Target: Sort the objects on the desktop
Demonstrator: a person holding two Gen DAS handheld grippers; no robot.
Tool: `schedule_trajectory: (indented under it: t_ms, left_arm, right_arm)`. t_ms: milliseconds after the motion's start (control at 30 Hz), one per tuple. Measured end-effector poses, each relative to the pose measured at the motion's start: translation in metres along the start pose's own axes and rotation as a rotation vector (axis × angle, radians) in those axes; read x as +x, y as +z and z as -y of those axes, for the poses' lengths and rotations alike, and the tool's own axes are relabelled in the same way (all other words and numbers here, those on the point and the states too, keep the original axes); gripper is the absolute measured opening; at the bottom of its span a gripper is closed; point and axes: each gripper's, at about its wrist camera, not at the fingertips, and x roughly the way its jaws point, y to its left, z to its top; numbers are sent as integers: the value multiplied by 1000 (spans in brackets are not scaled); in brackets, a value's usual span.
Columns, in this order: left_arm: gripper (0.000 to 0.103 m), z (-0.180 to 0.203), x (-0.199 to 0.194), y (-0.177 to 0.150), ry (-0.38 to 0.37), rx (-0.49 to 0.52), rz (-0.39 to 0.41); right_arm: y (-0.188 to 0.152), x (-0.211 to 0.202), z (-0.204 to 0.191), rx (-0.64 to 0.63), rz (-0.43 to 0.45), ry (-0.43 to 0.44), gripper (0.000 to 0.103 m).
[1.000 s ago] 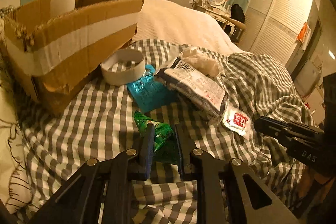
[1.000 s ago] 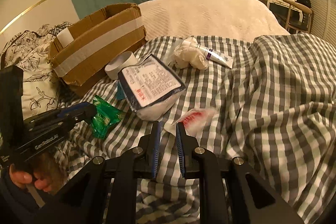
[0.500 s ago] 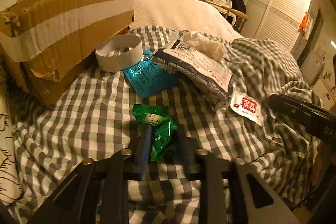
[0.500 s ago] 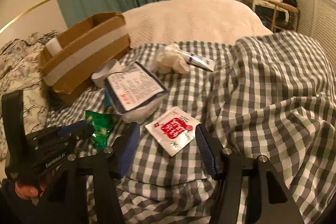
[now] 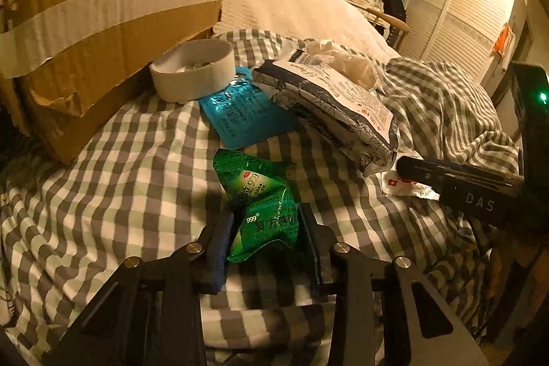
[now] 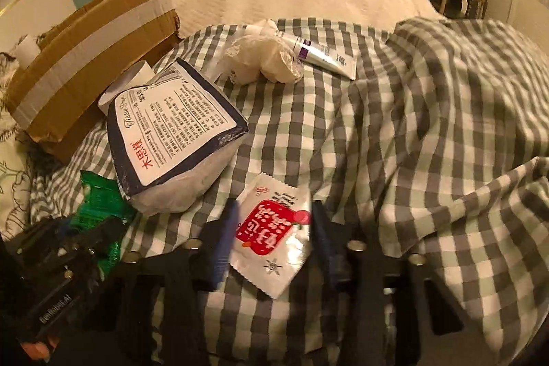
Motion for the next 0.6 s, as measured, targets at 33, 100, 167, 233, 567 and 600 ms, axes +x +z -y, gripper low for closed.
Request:
schedule_trajectory:
  t_ms: [33, 100, 167, 233, 567, 600]
  left_arm:
    - [36, -2, -3, 0, 0, -9, 4]
    - [36, -4, -10, -1, 1, -25, 16]
    - [36, -6, -15, 0, 1, -35, 22]
    - [36, -8, -21, 1, -1, -43, 33]
    - [36, -9, -28, 1, 3, -46, 52]
    - [36, -9, -28, 1, 2, -45, 54]
  right_arm:
    - [-2, -3, 0, -2, 9, 0, 28]
    - [-7, -11, -2, -12, 30, 6, 22]
    - [-11, -20, -7, -29, 50, 20, 19]
    - [-15, -26, -14, -50, 56, 40, 18]
    - [-23, -44, -45, -160, 96, 93, 14]
    - [-24, -43, -45, -168, 86, 96, 14]
